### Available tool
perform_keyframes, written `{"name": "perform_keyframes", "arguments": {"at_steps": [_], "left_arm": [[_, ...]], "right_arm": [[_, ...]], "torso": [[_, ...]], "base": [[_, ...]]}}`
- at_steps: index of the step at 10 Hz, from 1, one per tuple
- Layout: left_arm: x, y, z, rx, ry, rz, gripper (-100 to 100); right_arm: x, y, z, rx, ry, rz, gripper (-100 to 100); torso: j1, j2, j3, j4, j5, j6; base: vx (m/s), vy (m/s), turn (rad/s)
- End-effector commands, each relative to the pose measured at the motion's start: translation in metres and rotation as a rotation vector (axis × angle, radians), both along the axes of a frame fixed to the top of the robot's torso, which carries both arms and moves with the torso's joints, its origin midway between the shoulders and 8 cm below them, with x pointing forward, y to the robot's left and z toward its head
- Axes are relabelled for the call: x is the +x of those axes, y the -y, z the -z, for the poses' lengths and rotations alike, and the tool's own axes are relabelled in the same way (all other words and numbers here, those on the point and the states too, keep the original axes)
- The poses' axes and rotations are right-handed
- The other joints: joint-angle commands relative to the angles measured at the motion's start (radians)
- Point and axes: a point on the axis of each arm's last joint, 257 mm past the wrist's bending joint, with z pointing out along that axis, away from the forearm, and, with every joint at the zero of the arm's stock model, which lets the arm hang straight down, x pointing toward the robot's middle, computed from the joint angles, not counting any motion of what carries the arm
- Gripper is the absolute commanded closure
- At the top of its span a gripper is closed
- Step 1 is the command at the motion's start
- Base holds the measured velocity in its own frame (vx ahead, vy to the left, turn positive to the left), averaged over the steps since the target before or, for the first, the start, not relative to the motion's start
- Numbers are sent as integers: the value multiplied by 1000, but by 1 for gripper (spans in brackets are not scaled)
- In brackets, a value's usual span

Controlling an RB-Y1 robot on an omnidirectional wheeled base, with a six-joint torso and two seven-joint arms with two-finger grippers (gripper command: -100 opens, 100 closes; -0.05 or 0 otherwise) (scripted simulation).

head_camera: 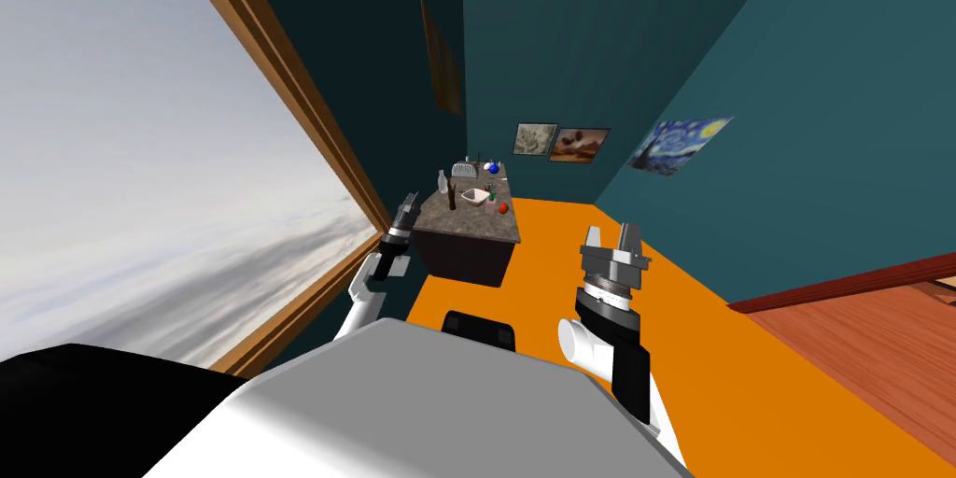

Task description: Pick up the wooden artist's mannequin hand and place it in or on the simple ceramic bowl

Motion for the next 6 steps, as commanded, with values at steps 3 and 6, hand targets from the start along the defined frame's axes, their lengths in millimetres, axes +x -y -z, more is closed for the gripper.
{"name": "perform_keyframes", "arguments": {"at_steps": [3, 6], "left_arm": [[30, -19, 22, 66, -60, -108, -100], [50, -33, 42, 113, -112, -185, -100]], "right_arm": [[0, 0, 0, 0, 0, 0, 0], [0, 0, 0, 0, 0, 0, 0]], "torso": [[4, -3, -2, -1, 1, 0], [4, -6, -3, -1, 1, 0]], "base": [[-27, -27, -33], [9, -20, -48]]}}
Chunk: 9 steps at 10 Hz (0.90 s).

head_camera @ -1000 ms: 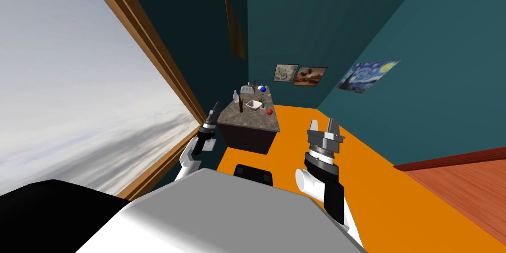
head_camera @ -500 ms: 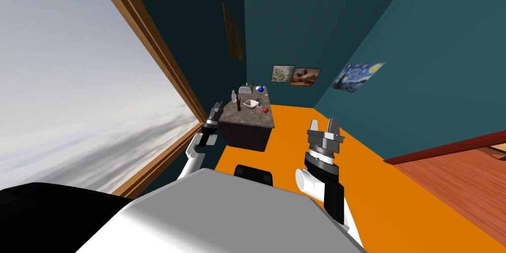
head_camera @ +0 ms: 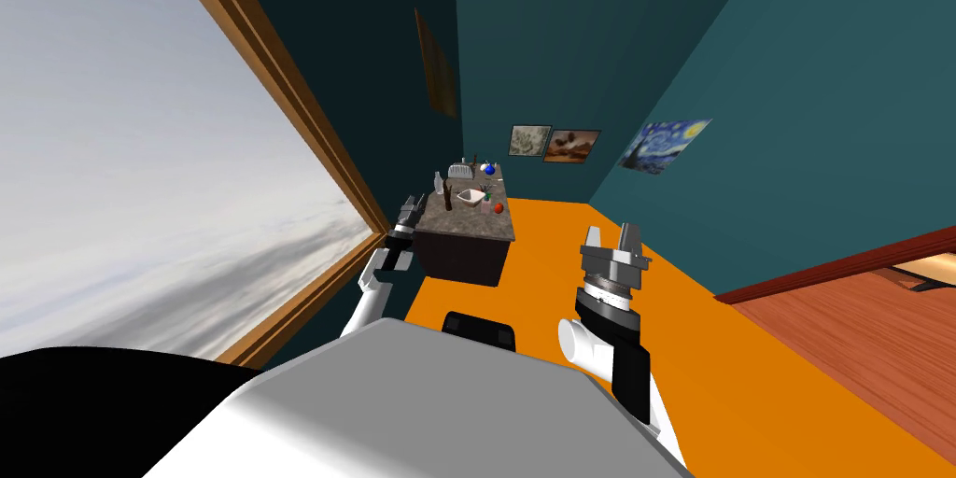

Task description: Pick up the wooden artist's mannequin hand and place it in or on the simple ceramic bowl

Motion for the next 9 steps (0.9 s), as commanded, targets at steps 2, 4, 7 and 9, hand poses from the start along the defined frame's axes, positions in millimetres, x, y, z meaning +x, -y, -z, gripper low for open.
{"name": "perform_keyframes", "arguments": {"at_steps": [2, 4, 7, 9], "left_arm": [[16, -10, 18, 22, -45, -46, -100], [26, -17, 30, 43, -78, -81, -100], [43, -30, 58, 81, -148, -145, -100], [50, -35, 72, 98, -184, -174, -100]], "right_arm": [[0, 0, 0, 0, 0, 0, 0], [0, 0, 0, 0, 0, 0, 0], [0, 0, 0, 0, 0, 0, 0], [0, 0, 0, 0, 0, 0, 0]], "torso": [[0, -1, 0, 0, 0, 0], [1, -1, -1, 0, 0, 0], [3, -3, -2, -1, 1, 0], [2, -3, -2, -1, 1, 0]], "base": [[22, -3, -32], [32, 1, -35], [57, 26, -52], [57, 21, -33]]}}
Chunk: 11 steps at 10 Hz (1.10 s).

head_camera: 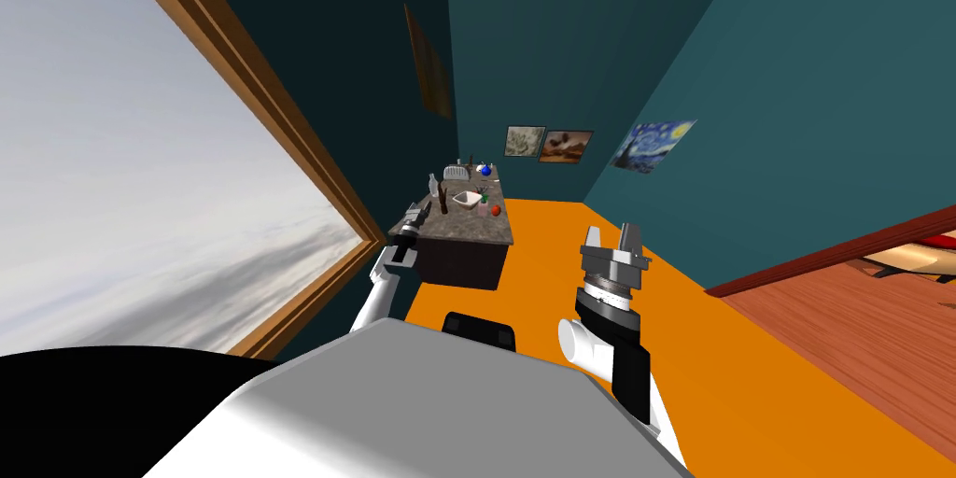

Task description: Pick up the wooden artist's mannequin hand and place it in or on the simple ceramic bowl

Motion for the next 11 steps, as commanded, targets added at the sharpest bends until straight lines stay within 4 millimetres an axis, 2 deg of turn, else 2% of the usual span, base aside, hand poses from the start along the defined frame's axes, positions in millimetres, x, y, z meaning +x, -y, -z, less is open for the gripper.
{"name": "perform_keyframes", "arguments": {"at_steps": [1, 4, 5, 8, 11], "left_arm": [[7, -5, 19, 16, -47, -31, -100], [23, -16, 58, 60, -147, -94, -100], [23, -16, 60, 58, -152, -94, -100], [35, -21, 95, 94, -242, -134, -100], [43, -20, 121, 115, -309, -154, -100]], "right_arm": [[0, 0, 0, 0, 0, 0, 0], [0, 0, 0, 0, 0, 0, 0], [0, 0, 0, 0, 0, 0, 0], [0, 0, 0, 0, 0, 0, 0], [0, 0, 0, 0, 0, 0, 0]], "torso": [[0, 0, 0, 0, 0, 0], [3, -5, -3, -1, 1, 0], [5, -6, -4, -1, 1, 0], [1, -4, -2, -1, 0, 0], [1, -6, -4, -1, 0, 0]], "base": [[70, 40, -43], [131, 73, -75], [103, 53, -26], [117, 47, -60], [151, 55, -61]]}}
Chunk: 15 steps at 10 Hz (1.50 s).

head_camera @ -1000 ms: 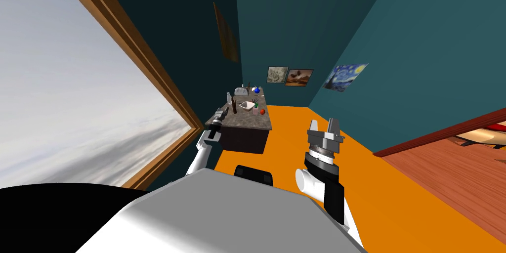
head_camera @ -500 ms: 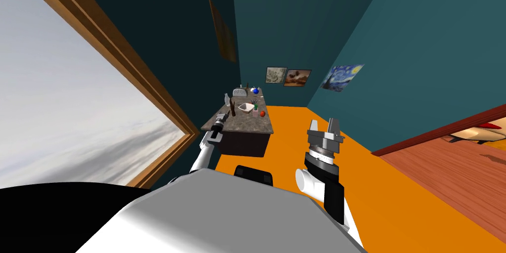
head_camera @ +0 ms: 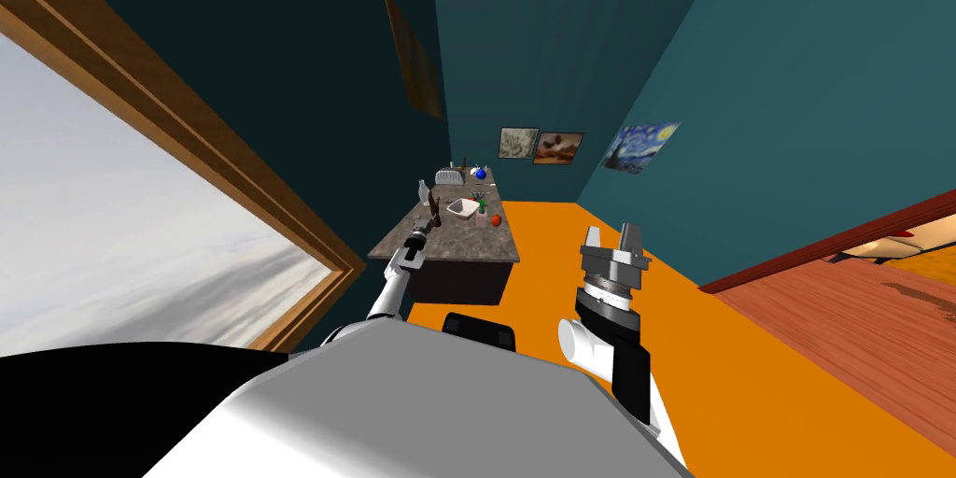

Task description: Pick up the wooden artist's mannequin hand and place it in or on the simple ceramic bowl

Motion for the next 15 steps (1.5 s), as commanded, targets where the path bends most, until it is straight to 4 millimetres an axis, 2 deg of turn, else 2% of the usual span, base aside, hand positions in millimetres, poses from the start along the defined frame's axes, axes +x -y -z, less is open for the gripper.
{"name": "perform_keyframes", "arguments": {"at_steps": [1, 2, 4, 5, 6, 7, 8, 12, 13, 14, 15], "left_arm": [[3, 0, 10, 7, -29, -8, -100], [7, 3, 16, 6, -46, -12, -100], [8, 3, 16, 5, -44, -12, -100], [8, 3, 16, 6, -45, -13, 0], [18, 4, 4, 7, -39, -15, -100], [15, 6, 9, 6, -39, -12, -100], [16, 6, 8, 6, -40, -13, 100], [15, 6, 8, 8, -40, -14, 100], [16, 6, 8, 8, -40, -14, 0], [16, 6, 8, 8, -40, -14, 100], [16, 6, 8, 8, -40, -14, 0]], "right_arm": [[0, 0, 0, 0, 0, 0, 0], [0, 0, 0, 0, 0, 0, 0], [0, 0, 0, 0, 0, 0, 0], [0, 0, 0, 0, 0, 0, 0], [0, 0, 0, 0, 0, 0, 0], [0, 0, 0, 0, 0, 0, 0], [0, 0, 0, 0, 0, 0, 0], [0, 0, 0, 0, 0, 0, 0], [0, 0, 0, 0, 0, 0, 0], [0, 0, 0, 0, 0, 0, 0], [0, 0, 0, 0, 0, 0, 0]], "torso": [[0, 0, 0, 0, 0, 0], [1, -1, 0, 0, 0, 0], [2, -2, -1, 0, 0, 0], [-1, 3, 2, 0, 0, 0], [-3, 8, 4, 1, -1, 0], [-4, 7, 4, 2, -1, 0], [-4, 8, 5, 2, -1, 0], [-5, 11, 6, 2, -1, 0], [-5, 11, 6, 2, -1, 0], [-5, 10, 6, 2, -1, 0], [-5, 11, 6, 2, -1, 0]], "base": [[168, 78, -51], [192, 92, -69], [128, 62, -18], [15, 7, 0], [52, 14, -20], [33, 9, -10], [5, 2, 6], [0, 0, 0], [0, 0, 0], [0, 0, 0], [0, 0, 0]]}}
